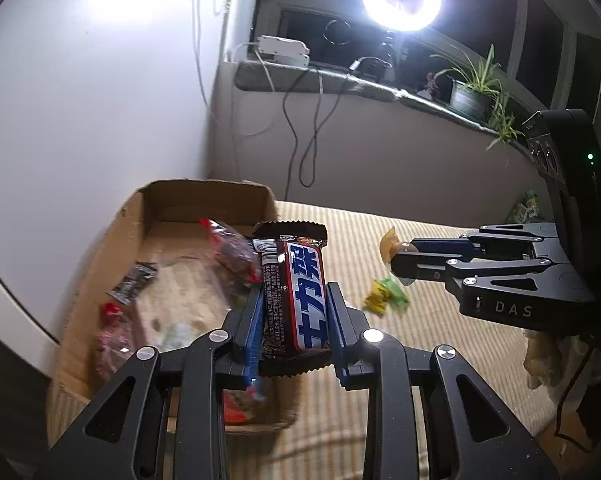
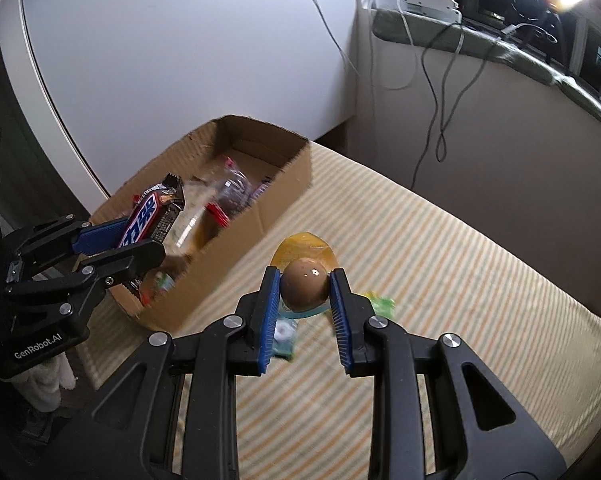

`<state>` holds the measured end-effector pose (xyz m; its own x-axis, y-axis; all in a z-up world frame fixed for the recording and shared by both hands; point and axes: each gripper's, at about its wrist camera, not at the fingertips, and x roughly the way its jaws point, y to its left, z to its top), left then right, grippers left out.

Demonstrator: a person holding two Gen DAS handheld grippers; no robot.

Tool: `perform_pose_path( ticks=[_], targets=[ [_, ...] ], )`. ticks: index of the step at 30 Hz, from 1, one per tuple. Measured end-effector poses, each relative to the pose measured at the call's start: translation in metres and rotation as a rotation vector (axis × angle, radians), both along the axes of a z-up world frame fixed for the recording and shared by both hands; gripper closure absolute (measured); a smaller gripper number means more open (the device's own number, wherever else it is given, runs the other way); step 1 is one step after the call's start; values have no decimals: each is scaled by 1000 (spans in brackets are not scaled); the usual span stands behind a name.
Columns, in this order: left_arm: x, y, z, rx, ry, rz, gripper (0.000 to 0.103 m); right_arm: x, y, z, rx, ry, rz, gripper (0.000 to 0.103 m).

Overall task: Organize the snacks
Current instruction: 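Carry the Snickers bar and egg candy with both tools over the box, then open both tools to drop the Snickers bar and egg candy into the box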

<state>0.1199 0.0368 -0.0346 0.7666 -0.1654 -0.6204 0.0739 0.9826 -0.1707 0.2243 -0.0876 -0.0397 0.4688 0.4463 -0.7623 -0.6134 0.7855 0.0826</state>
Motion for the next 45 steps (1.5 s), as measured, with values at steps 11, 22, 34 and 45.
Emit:
perform_pose_path(
  ticks=[11, 22, 34, 45],
  targets=[
    [2, 38, -2, -7, -9, 54, 76, 7, 51, 5, 9, -6, 39, 77],
    [5, 70, -9, -9, -13, 98, 76, 18, 90, 1, 12, 5, 74, 77],
    [14, 84, -15, -3, 11, 124, 76, 31, 112, -12, 0, 30, 90, 77],
    [18, 85, -16, 10, 25, 134, 76, 35, 119, -21, -13, 47, 113, 76]
  ],
)
